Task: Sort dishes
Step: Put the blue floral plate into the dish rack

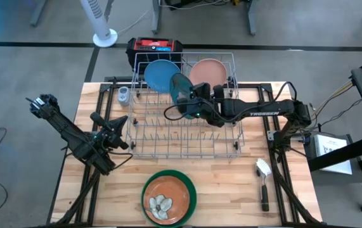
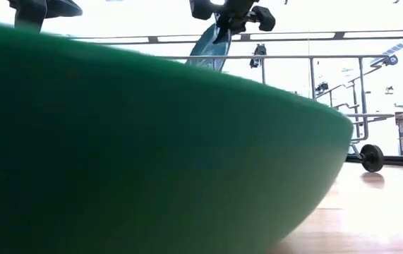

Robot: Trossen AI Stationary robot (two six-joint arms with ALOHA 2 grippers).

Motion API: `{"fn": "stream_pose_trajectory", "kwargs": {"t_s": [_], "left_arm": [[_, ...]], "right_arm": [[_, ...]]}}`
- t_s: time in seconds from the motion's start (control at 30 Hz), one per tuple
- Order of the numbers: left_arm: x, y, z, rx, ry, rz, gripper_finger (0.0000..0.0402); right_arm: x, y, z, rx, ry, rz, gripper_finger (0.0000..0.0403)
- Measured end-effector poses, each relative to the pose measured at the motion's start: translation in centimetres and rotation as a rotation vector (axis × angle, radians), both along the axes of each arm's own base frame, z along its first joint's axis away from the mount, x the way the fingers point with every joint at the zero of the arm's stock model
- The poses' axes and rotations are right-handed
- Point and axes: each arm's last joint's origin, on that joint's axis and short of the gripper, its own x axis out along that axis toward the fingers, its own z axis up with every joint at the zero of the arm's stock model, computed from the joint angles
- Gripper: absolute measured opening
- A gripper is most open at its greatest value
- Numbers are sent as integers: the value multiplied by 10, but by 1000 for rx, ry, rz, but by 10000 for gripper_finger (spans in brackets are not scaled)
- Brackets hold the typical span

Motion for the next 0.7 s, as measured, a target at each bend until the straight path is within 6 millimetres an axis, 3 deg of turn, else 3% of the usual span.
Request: {"fn": "stream_pose_trajectory", "kwargs": {"t_s": [0.7], "left_arm": [[0, 0, 0, 0, 0, 0, 0]], "right_arm": [[2, 14, 0, 10, -35, 26, 10]]}}
